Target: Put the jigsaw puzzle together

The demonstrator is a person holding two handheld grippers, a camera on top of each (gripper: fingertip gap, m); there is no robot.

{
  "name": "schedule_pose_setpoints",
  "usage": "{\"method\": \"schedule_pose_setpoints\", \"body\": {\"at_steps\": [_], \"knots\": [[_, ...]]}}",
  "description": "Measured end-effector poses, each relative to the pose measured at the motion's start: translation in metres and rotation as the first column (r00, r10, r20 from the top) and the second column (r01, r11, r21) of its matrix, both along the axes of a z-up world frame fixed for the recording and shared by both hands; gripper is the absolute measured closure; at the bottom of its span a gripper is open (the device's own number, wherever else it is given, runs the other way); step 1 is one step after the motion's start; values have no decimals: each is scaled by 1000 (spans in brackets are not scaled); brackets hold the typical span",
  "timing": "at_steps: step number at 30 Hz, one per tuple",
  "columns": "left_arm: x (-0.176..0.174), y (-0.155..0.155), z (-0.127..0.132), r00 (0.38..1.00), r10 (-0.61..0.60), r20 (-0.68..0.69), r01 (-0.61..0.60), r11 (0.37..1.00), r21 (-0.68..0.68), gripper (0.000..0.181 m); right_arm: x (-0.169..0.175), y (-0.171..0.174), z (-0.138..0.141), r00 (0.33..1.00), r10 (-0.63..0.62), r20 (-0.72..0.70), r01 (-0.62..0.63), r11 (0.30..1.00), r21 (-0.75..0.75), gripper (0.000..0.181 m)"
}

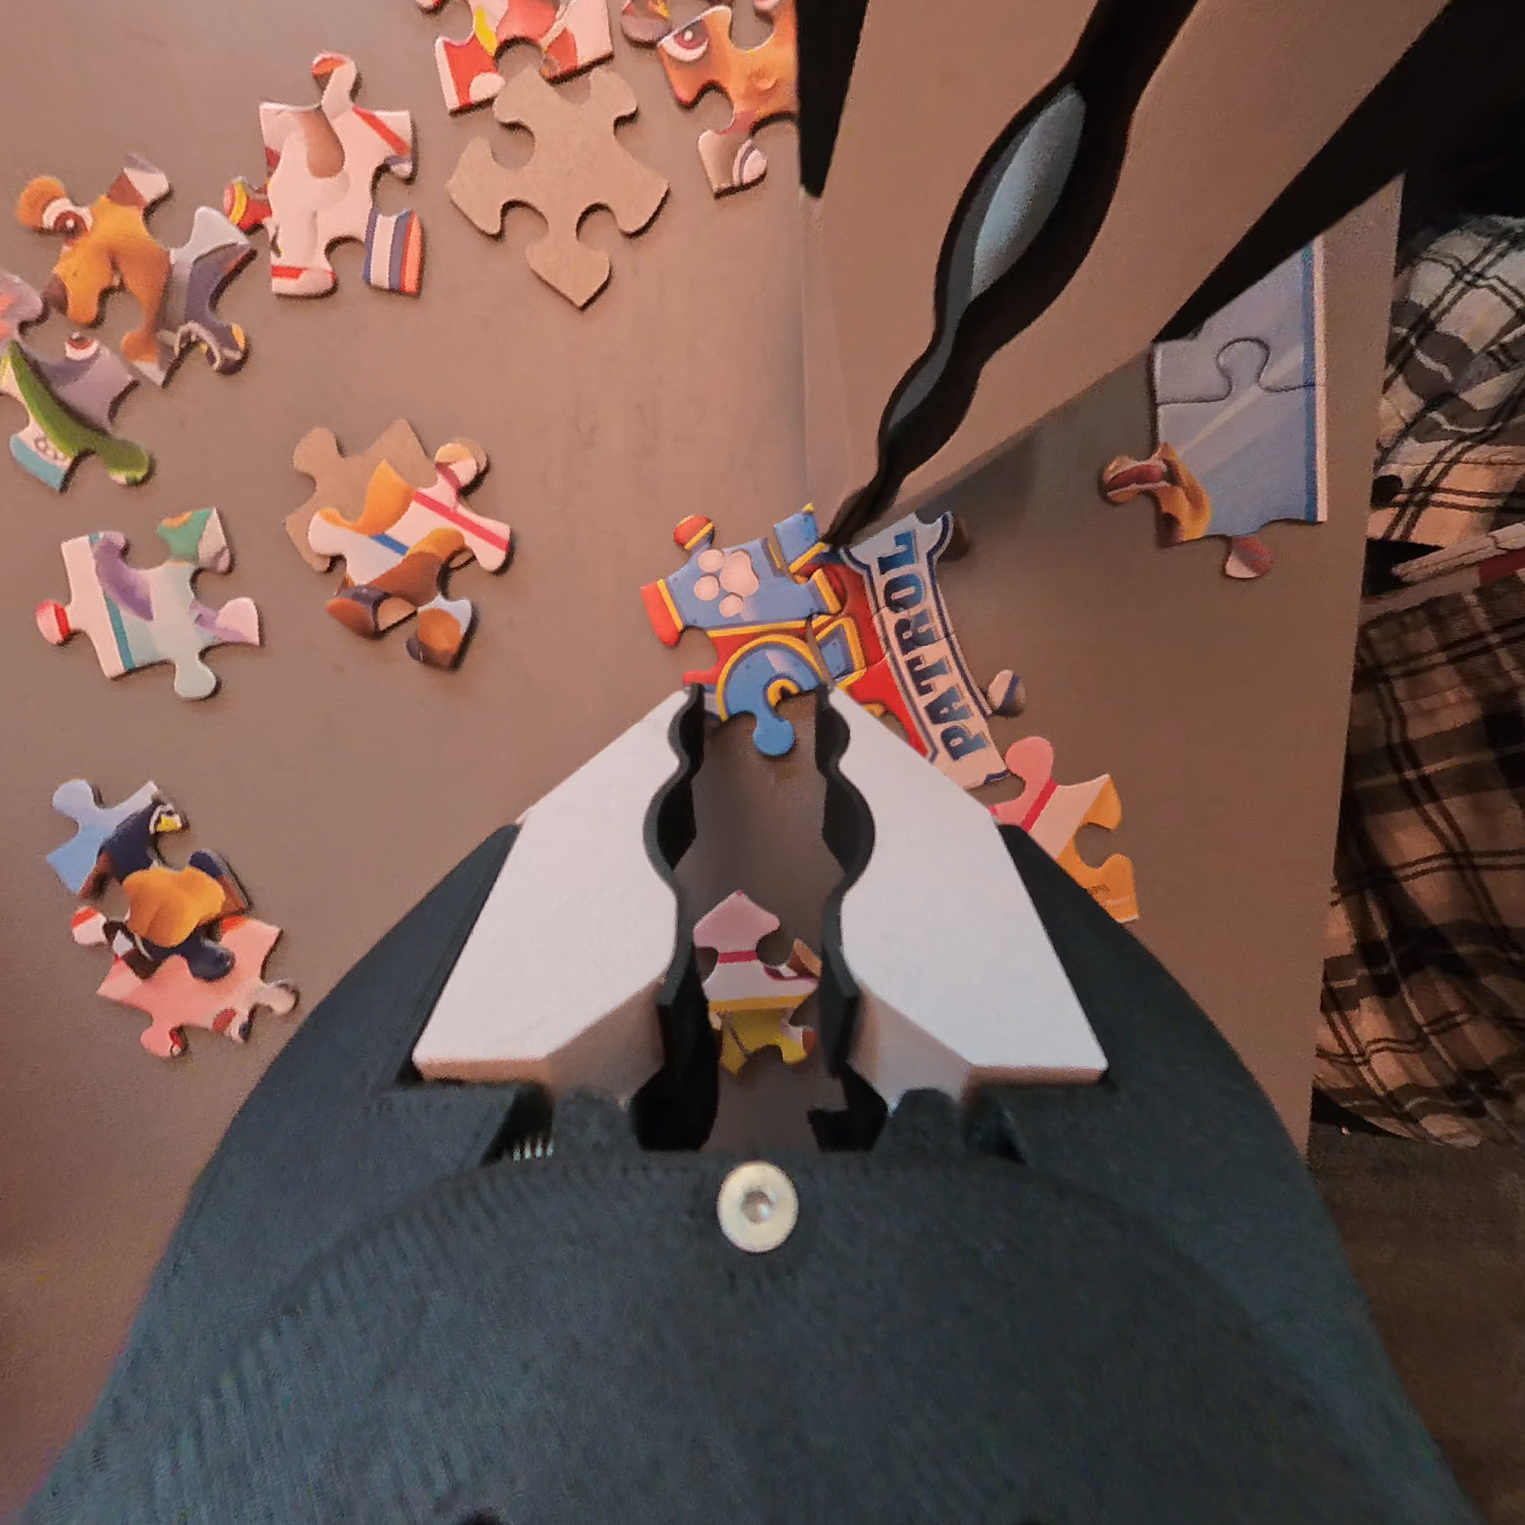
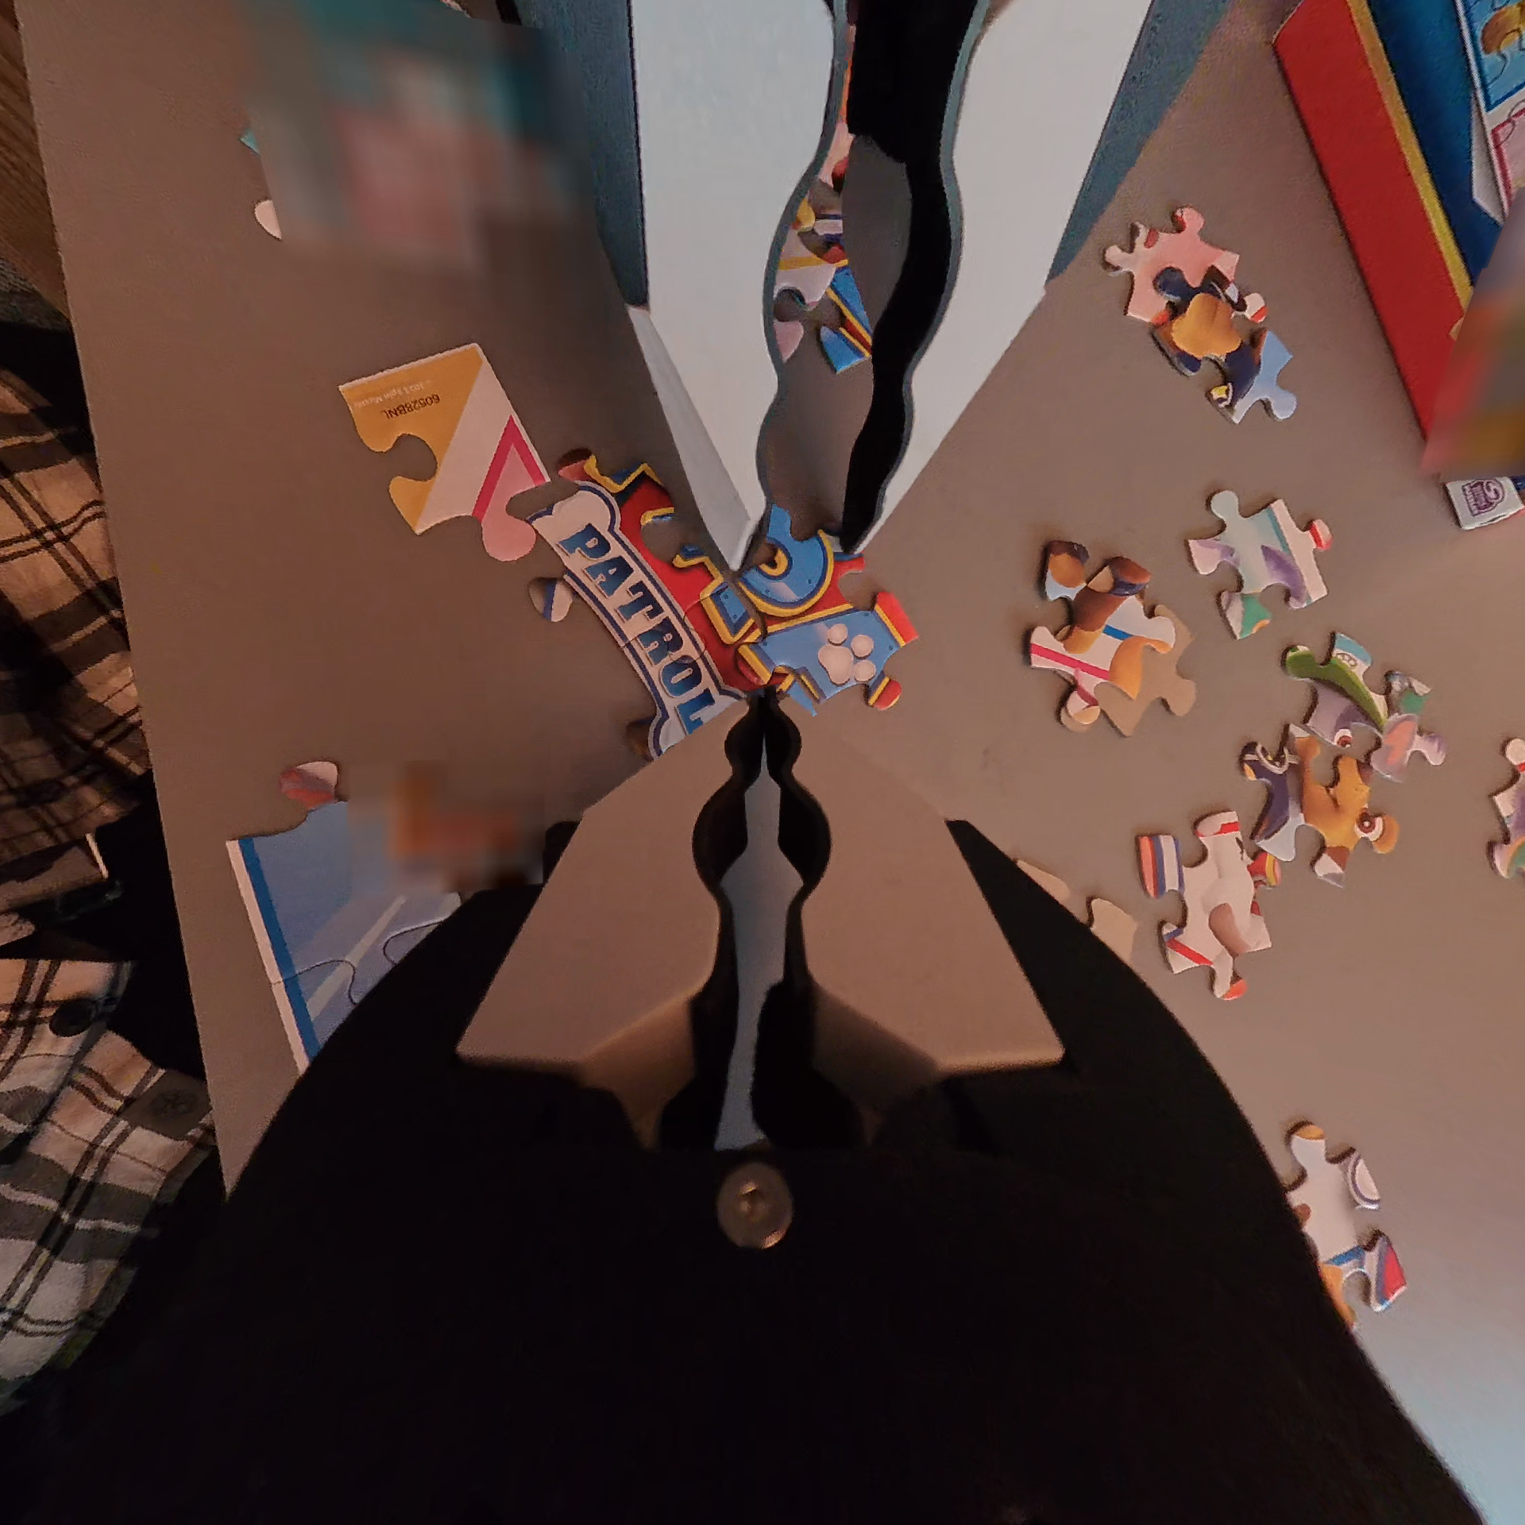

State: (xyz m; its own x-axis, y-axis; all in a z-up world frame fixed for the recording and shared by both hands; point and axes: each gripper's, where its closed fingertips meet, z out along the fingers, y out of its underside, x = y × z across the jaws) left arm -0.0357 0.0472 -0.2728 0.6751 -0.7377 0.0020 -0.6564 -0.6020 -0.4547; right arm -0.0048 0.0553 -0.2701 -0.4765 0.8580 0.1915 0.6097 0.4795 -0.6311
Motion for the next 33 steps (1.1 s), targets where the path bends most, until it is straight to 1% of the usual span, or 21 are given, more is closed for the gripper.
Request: {"method": "schedule_pose_setpoints", "body": {"at_steps": [5, 7, 11, 17, 22, 27, 33], "knots": [[-9, 0, -2, 998, 56, 25, -55, 998, -26, 151, 0, -5, 1, 1000, 10, 13, -10, 1000, 4, 181], [-7, 1, -2, 997, 61, 38, -59, 998, -35, 151, 0, -5, -3, 1000, 6, 24, -7, 1000, 9, 181], [-7, 2, -2, 996, 71, 52, -68, 997, -46, 152, -4, -3, 1, 1000, -10, 6, 10, 1000, 1, 181], [-5, 2, -2, 994, 73, 77, -68, 996, -66, 157, -5, -4, -4, 1000, -6, 19, 6, 1000, -2, 181], [-4, 0, -2, 994, 73, 76, -67, 995, -73, 156, -6, -3, -4, 1000, -13, 10, 13, 1000, 1, 181], [-5, 1, -2, 992, 99, 80, -92, 993, -76, 158, -6, -3, -4, 1000, -19, -5, 19, 1000, 15, 181], [-3, -1, 0, 984, 118, 131, -108, 991, -80, 156, -7, -3, -4, 999, -30, -22, 31, 999, 15, 181]]}}
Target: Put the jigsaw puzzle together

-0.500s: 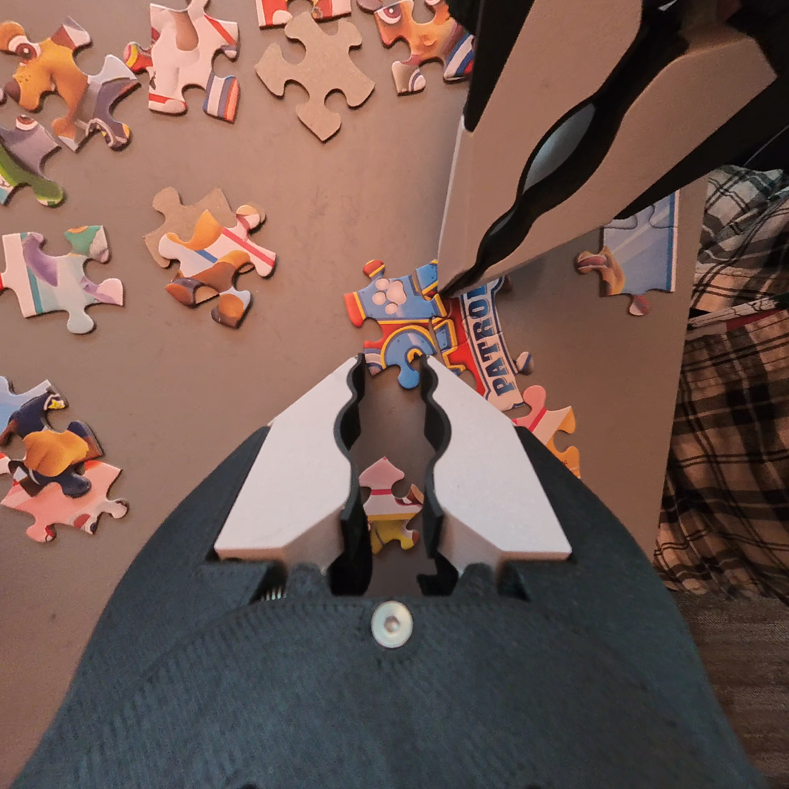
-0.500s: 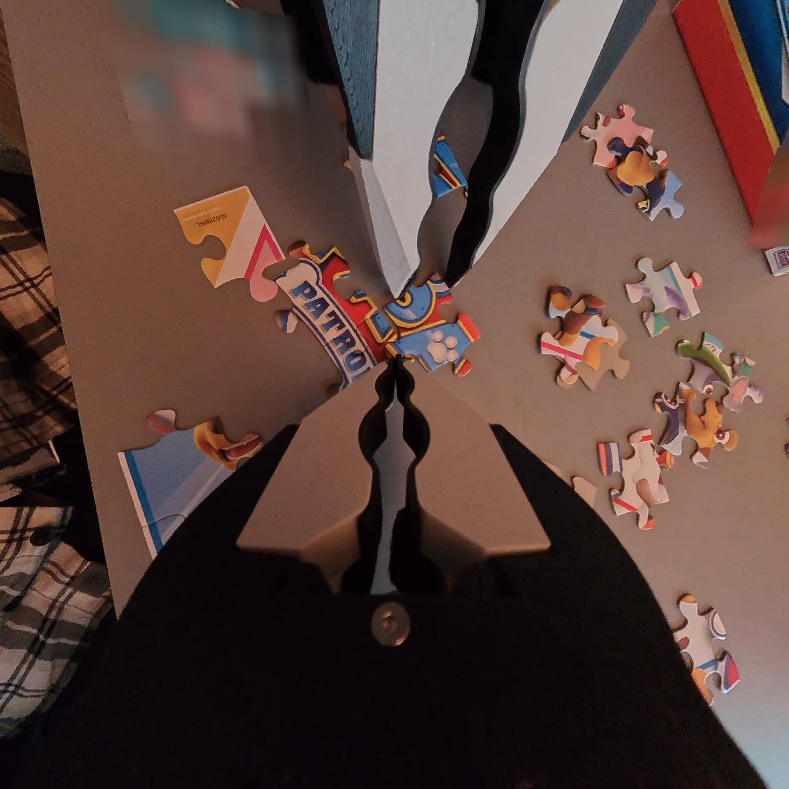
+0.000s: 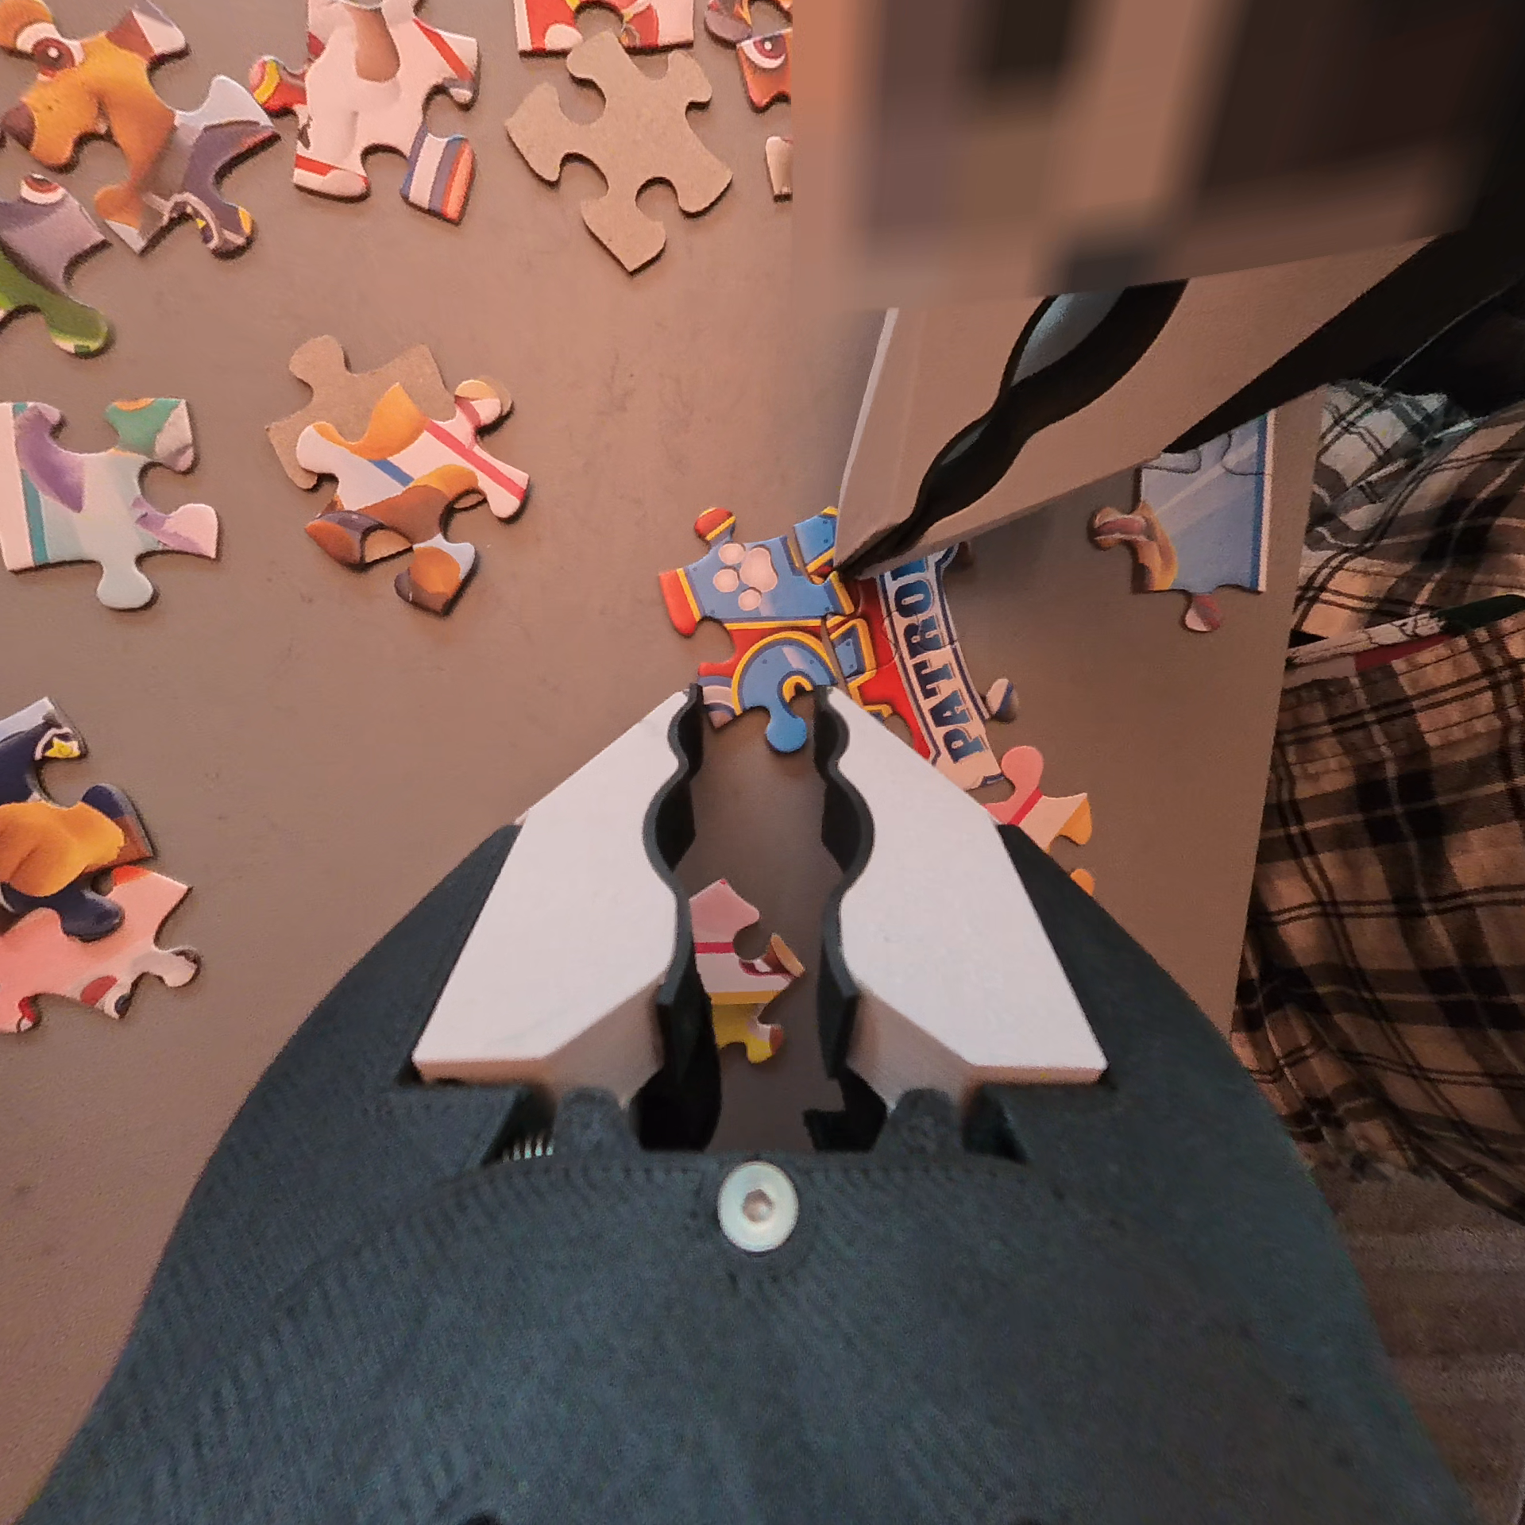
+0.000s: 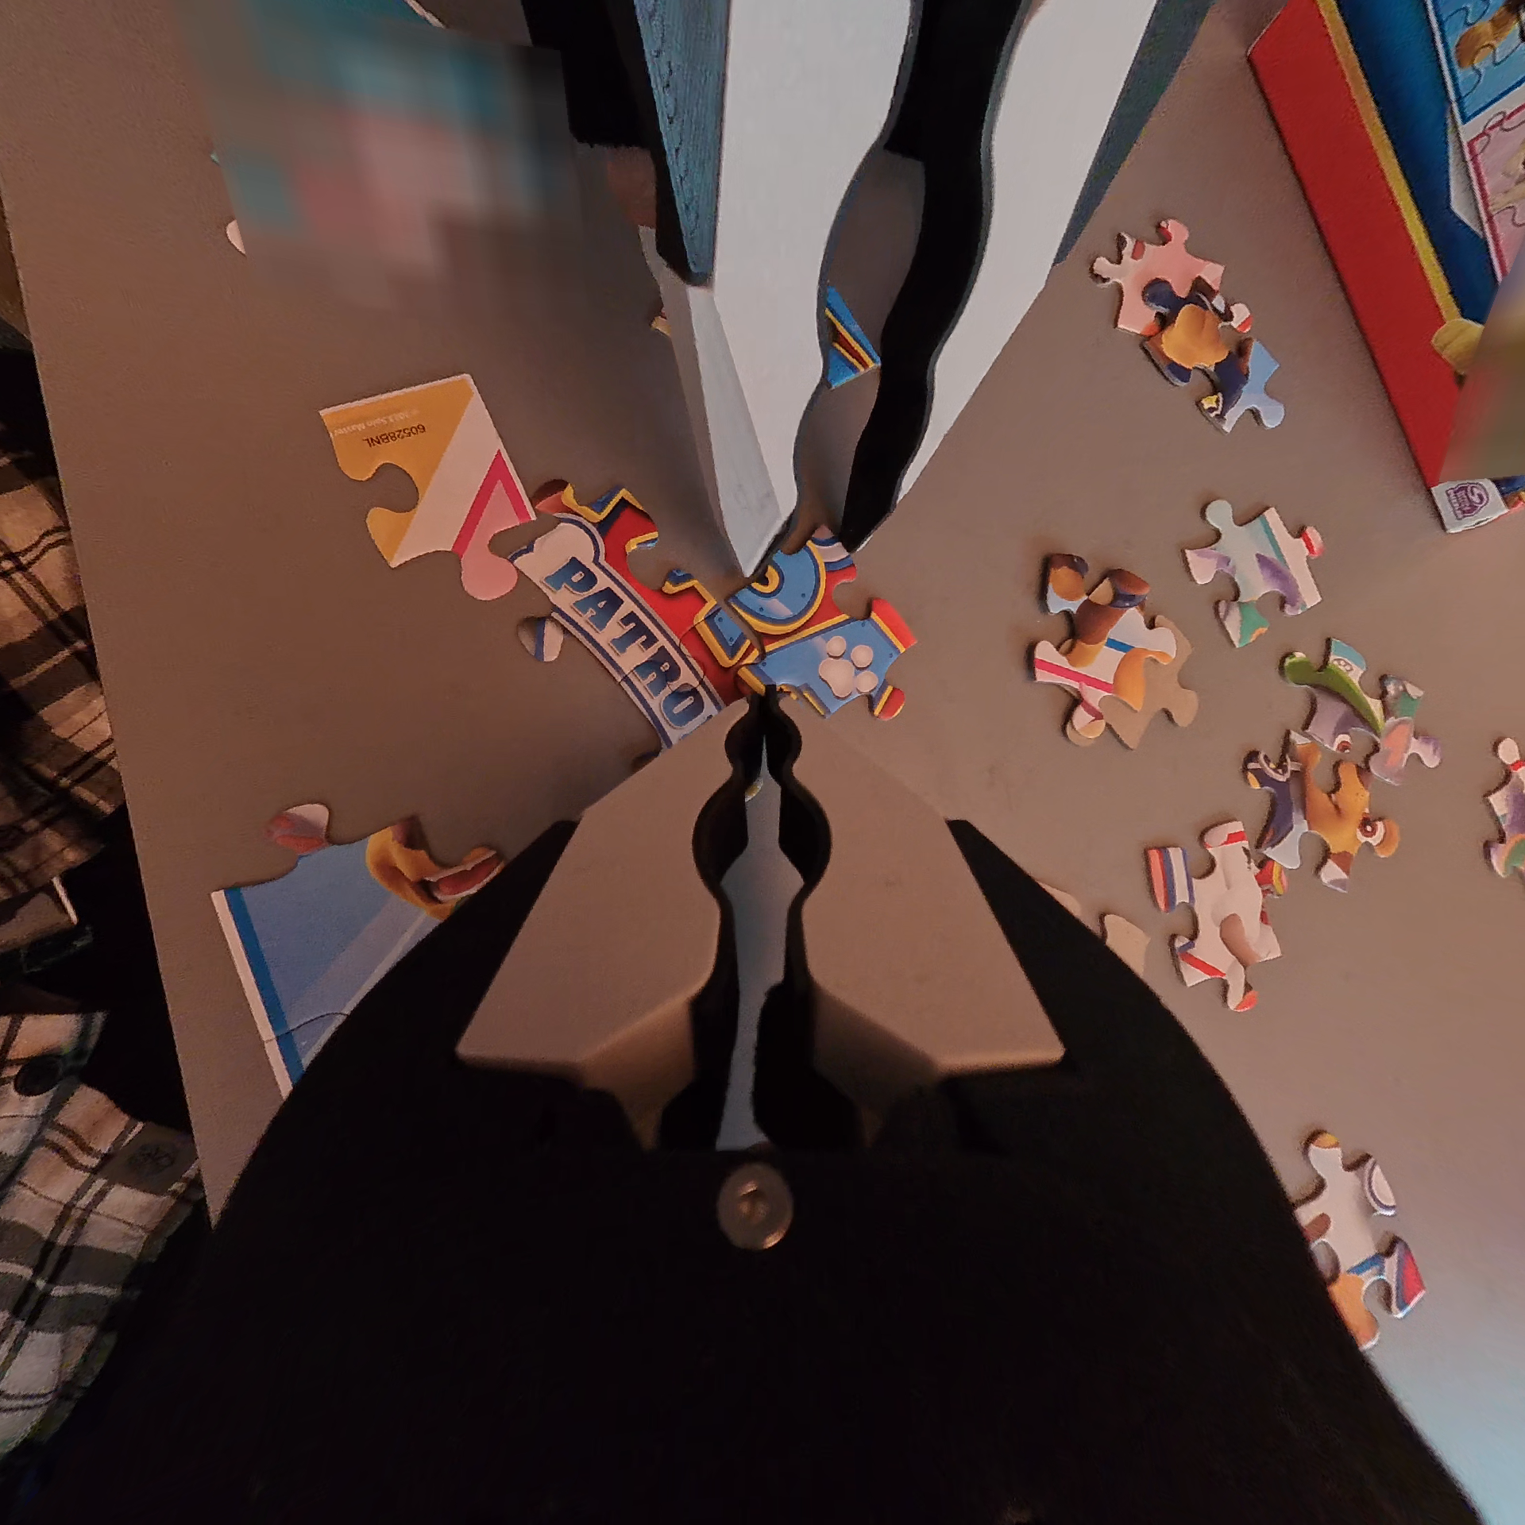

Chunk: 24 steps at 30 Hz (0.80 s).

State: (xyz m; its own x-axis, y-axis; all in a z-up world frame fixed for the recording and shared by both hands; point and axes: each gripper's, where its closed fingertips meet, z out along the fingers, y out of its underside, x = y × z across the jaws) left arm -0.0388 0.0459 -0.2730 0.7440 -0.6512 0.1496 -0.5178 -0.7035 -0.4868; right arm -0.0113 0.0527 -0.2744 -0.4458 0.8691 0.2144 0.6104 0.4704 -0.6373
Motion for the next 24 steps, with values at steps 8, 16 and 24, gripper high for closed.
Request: {"method": "schedule_pose_setpoints", "body": {"at_steps": [8, 16, 24], "knots": [[5, 6, 25, 984, 58, 171, -66, 997, 43, 166, -1, 0, 0, 1000, -6, -23, 6, 1000, 1, 181], [16, 9, 38, 911, 96, 401, -101, 995, -8, 165, -1, 0, 0, 1000, -2, -27, 3, 1000, 16, 181], [21, 11, 34, 869, 156, 470, -139, 988, -70, 159, 0, 2, 1, 999, -8, -43, 9, 999, 32, 181]]}}
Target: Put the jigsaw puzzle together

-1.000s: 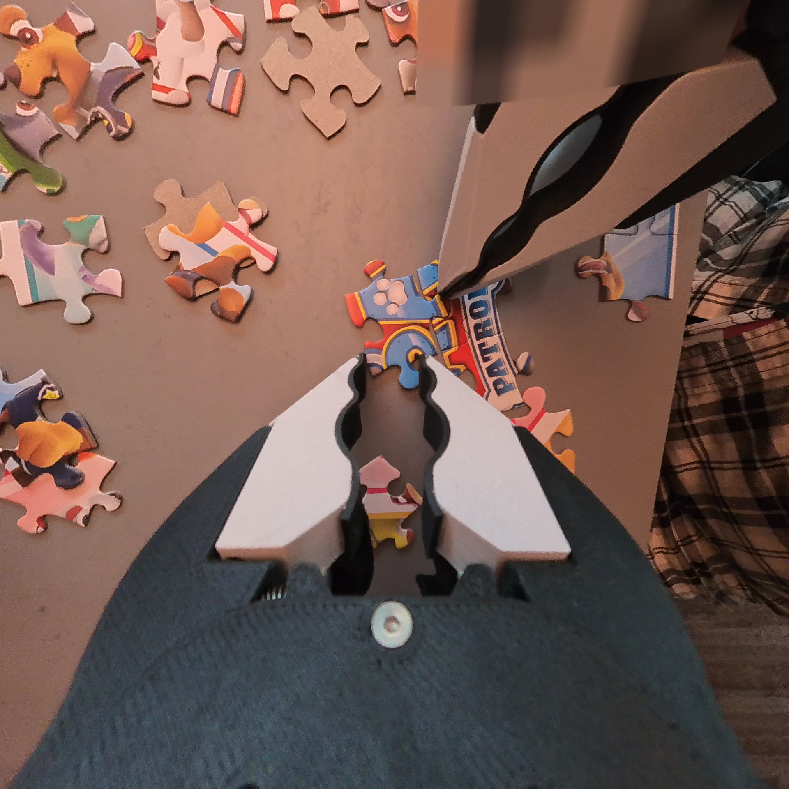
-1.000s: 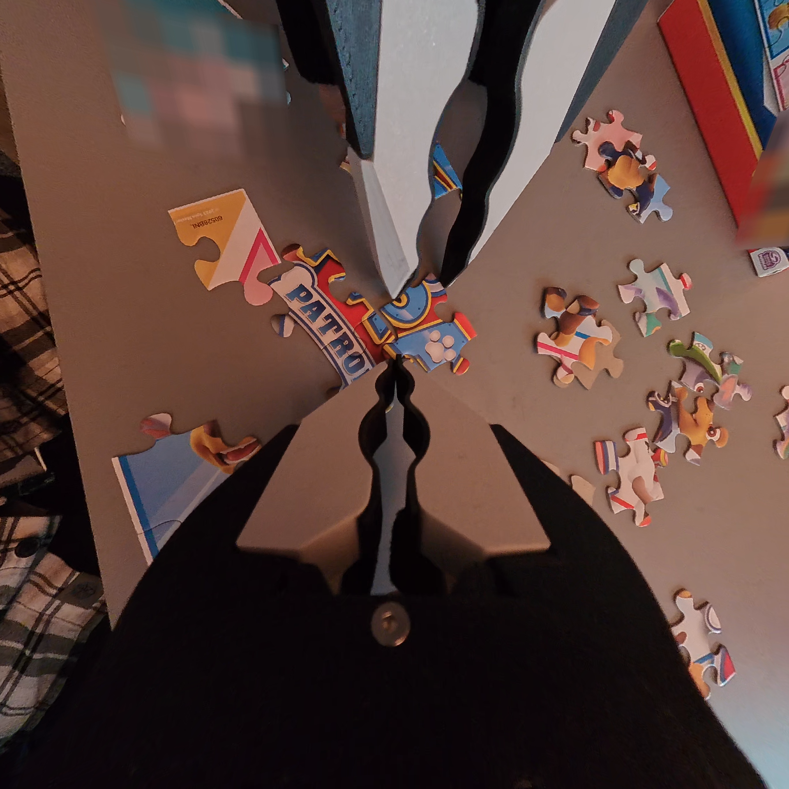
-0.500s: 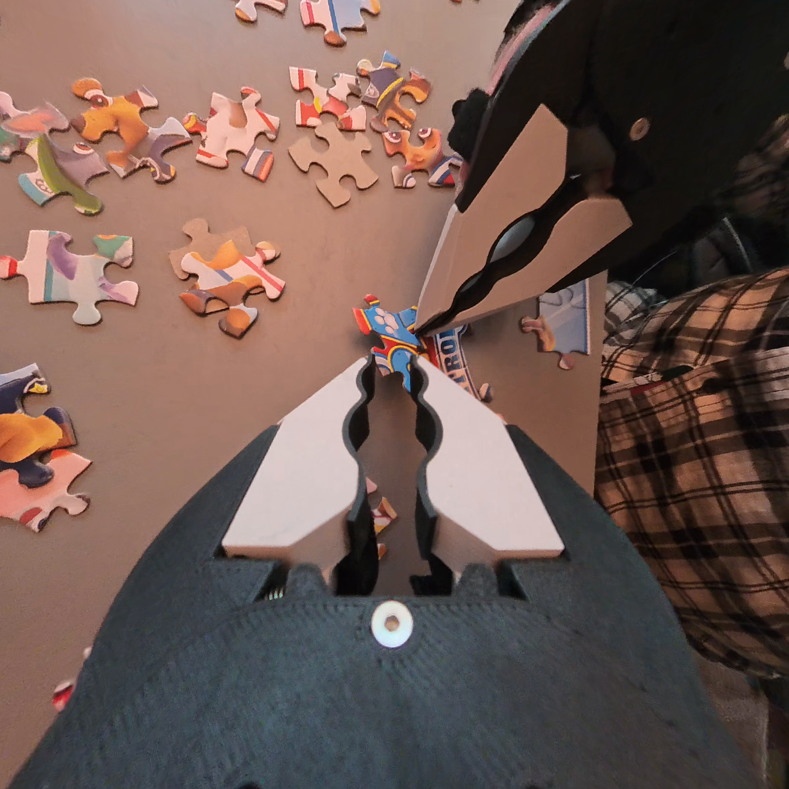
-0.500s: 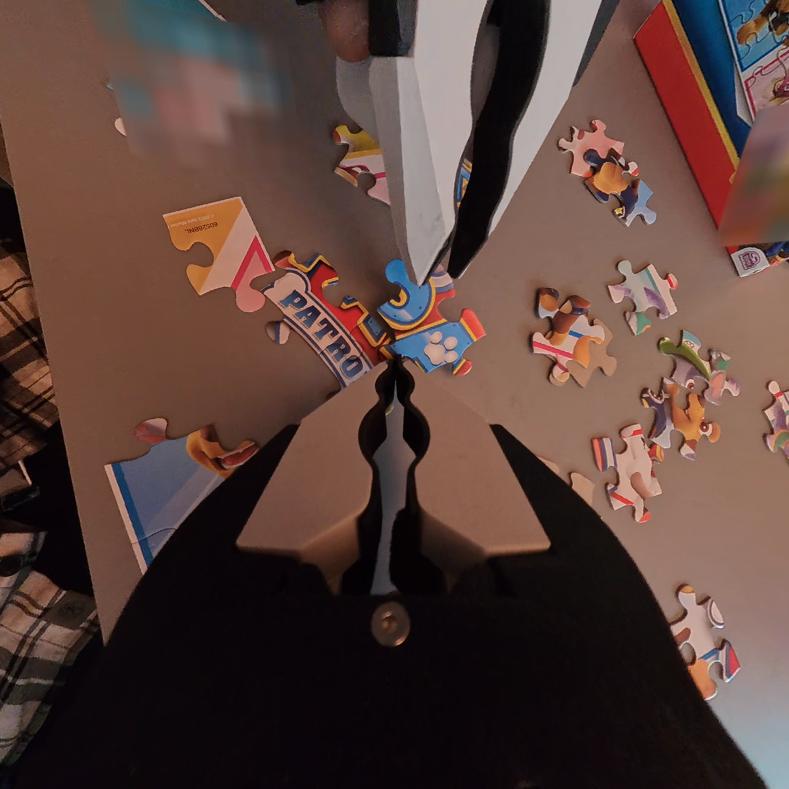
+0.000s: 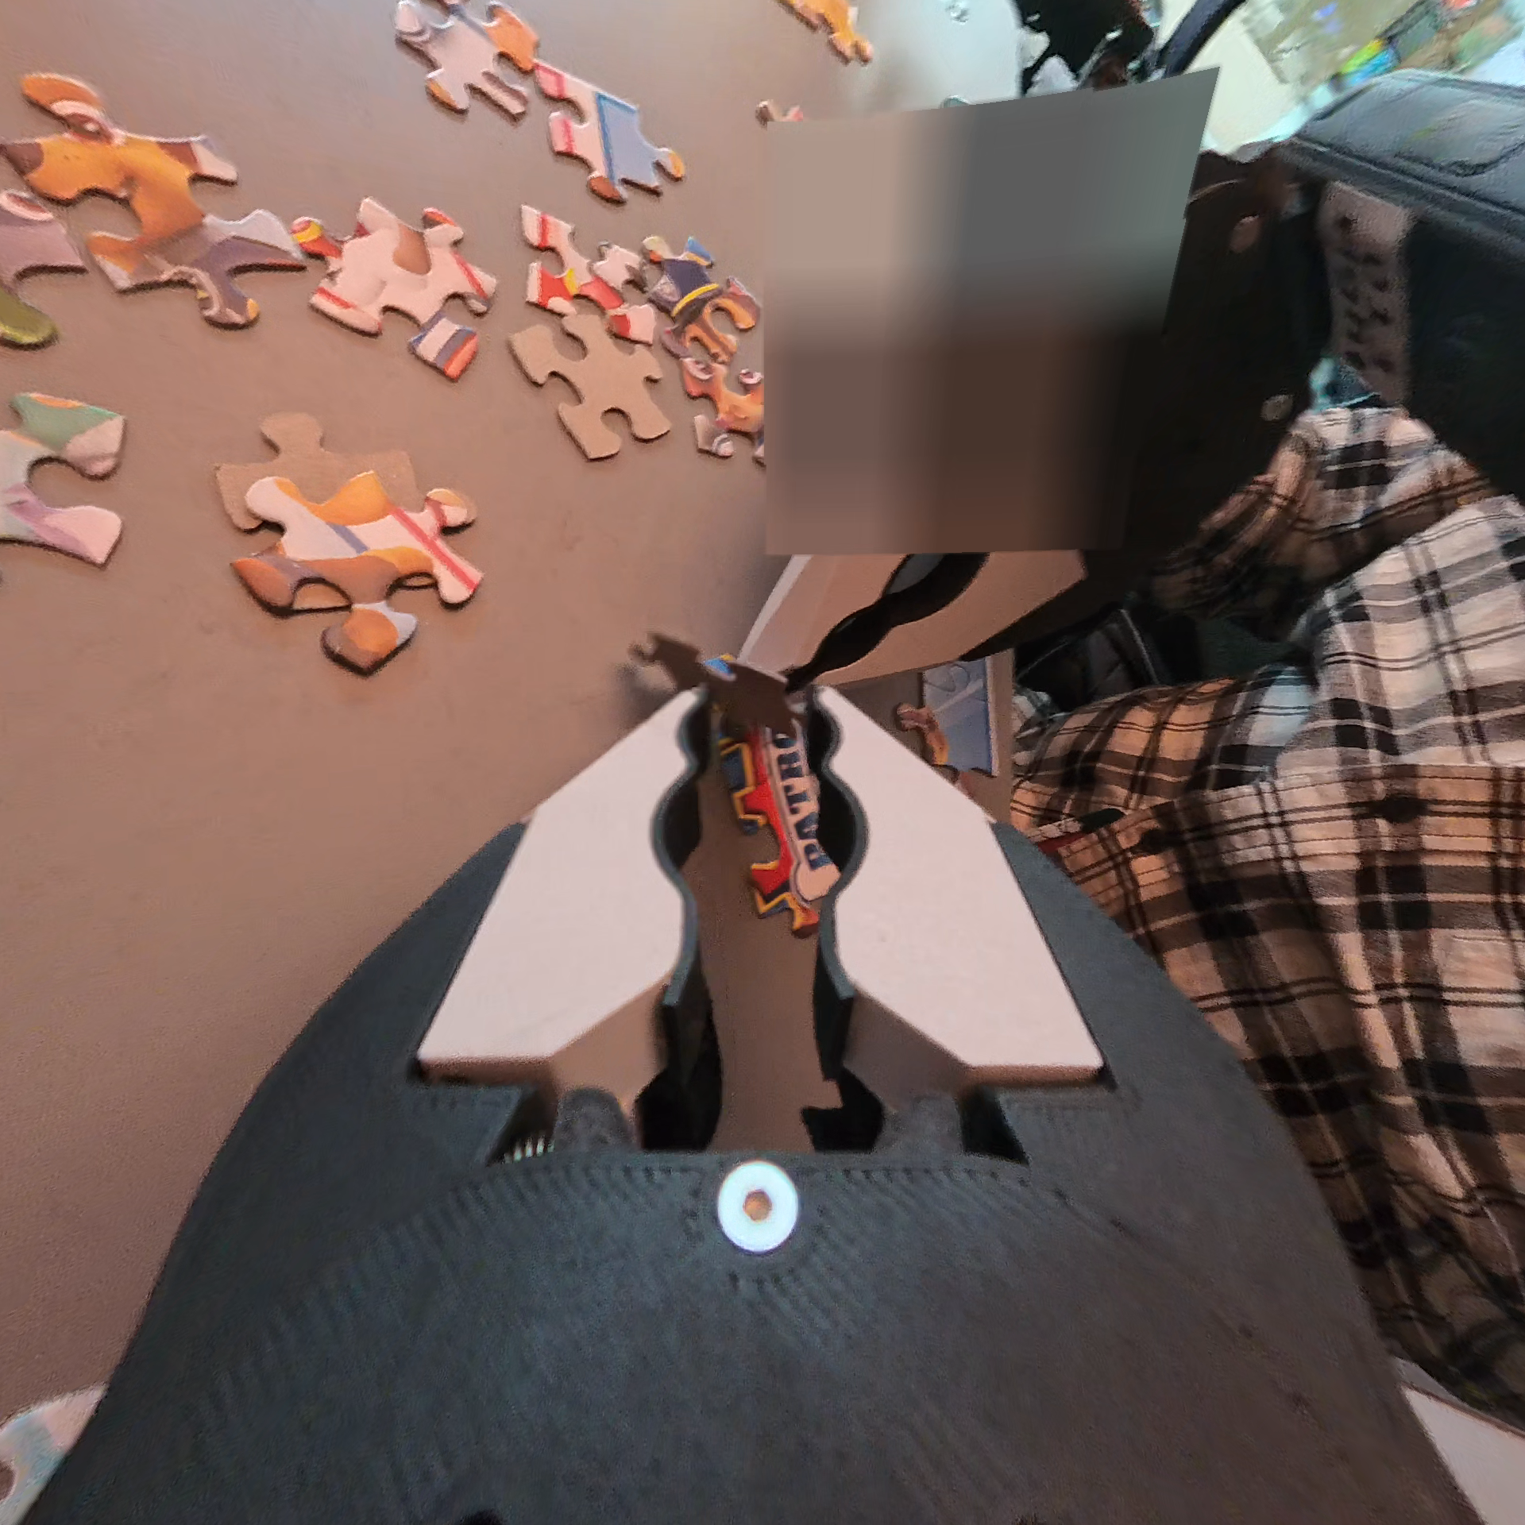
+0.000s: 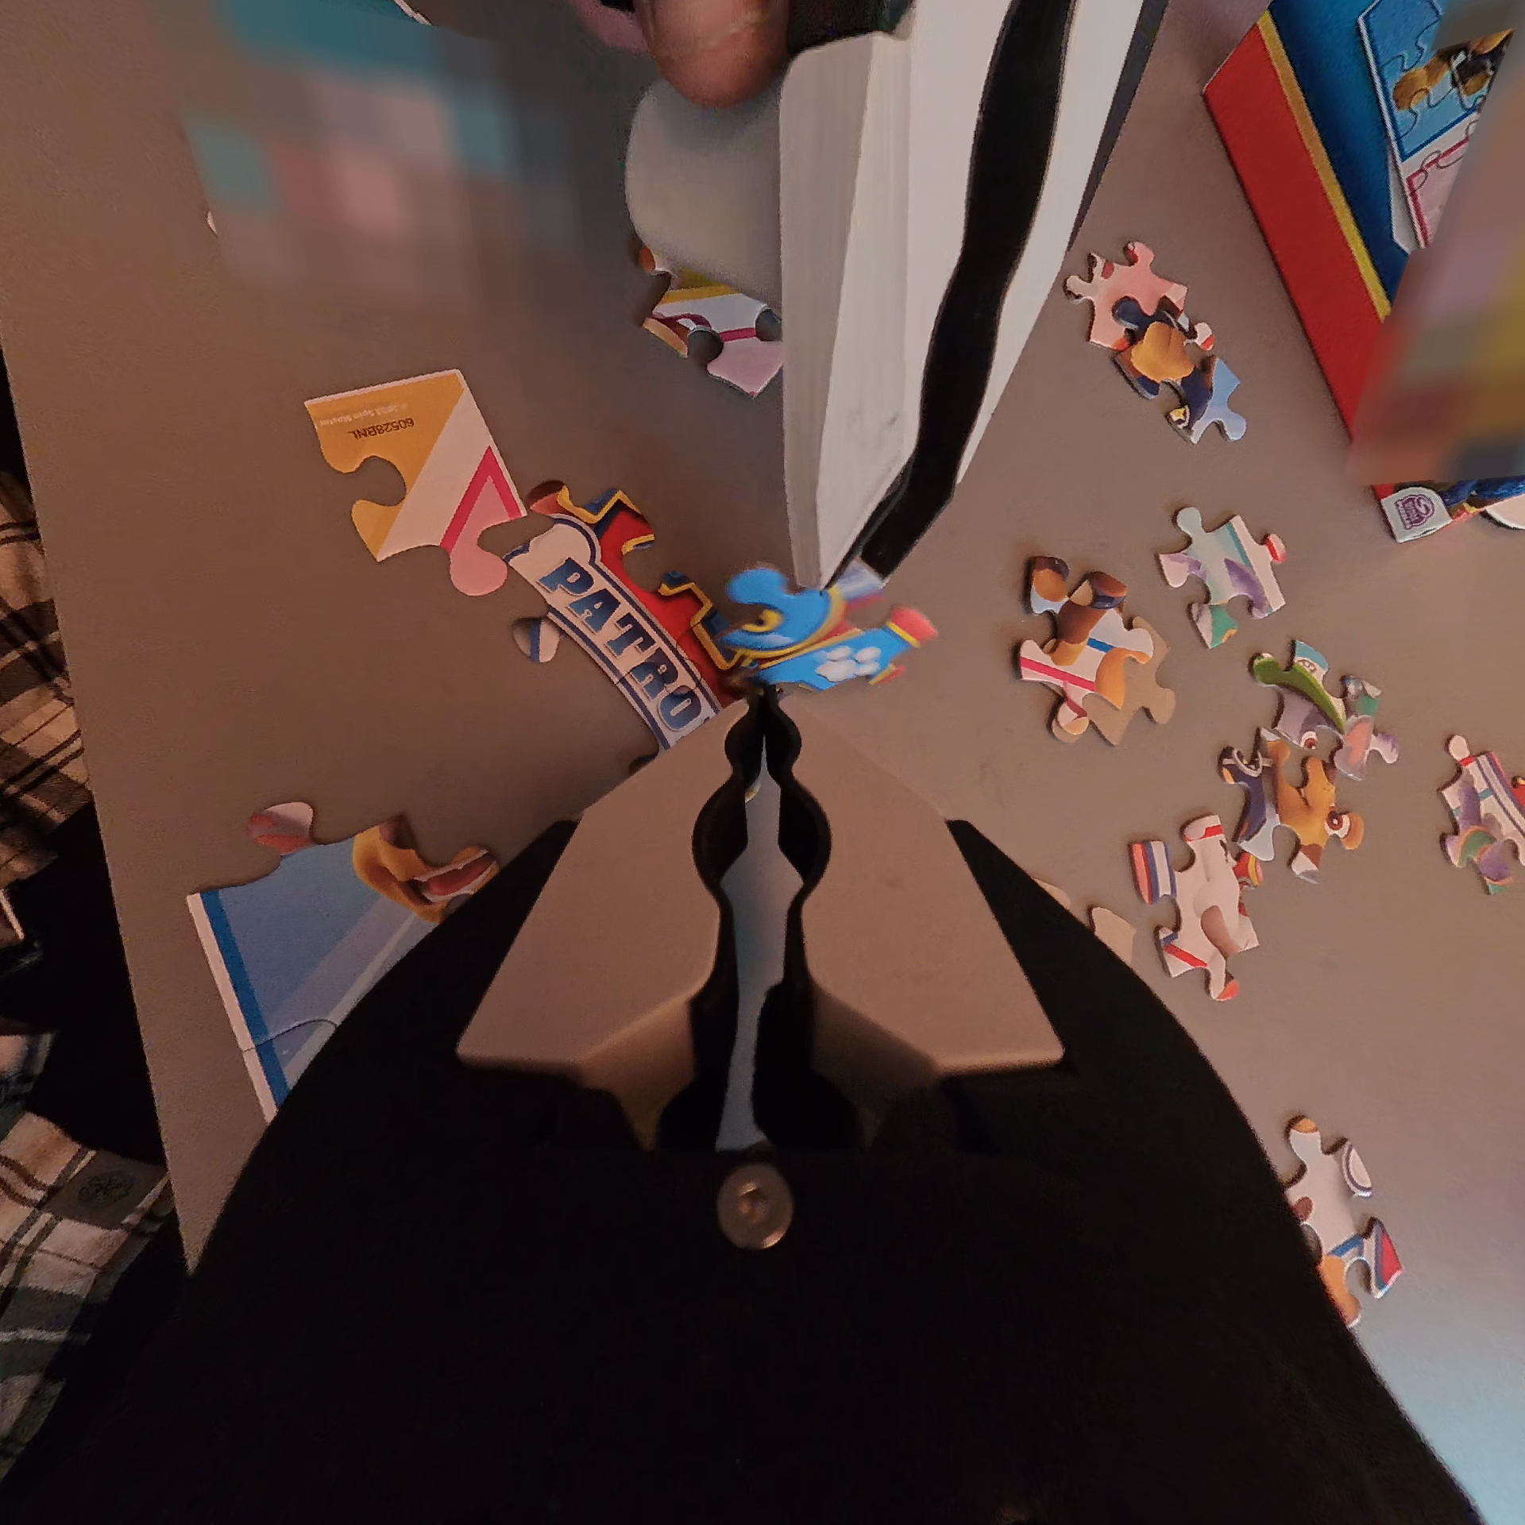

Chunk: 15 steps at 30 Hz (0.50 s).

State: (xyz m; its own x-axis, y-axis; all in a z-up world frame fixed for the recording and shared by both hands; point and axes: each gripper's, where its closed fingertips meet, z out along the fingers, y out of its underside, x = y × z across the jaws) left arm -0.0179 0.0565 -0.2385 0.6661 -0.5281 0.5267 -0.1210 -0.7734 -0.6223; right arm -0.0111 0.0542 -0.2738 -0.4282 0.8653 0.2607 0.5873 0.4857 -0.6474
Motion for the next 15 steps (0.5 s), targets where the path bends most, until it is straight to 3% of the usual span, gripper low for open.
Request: {"method": "schedule_pose_setpoints", "body": {"at_steps": [3, 9, 15], "knots": [[-3, -3, -15, 998, -2, -64, 0, 1000, -31, 155, 0, 0, 0, 1000, 0, -5, 0, 1000, 5, 181], [-6, -2, -19, 996, -7, -83, 4, 999, -36, 180, 0, 0, 1, 1000, 1, -5, -1, 1000, 8, 181], [-34, 3, -25, 985, 17, -173, -32, 996, -80, 173, 2, 1, 1, 1000, -4, 1, 4, 1000, -11, 181]]}}
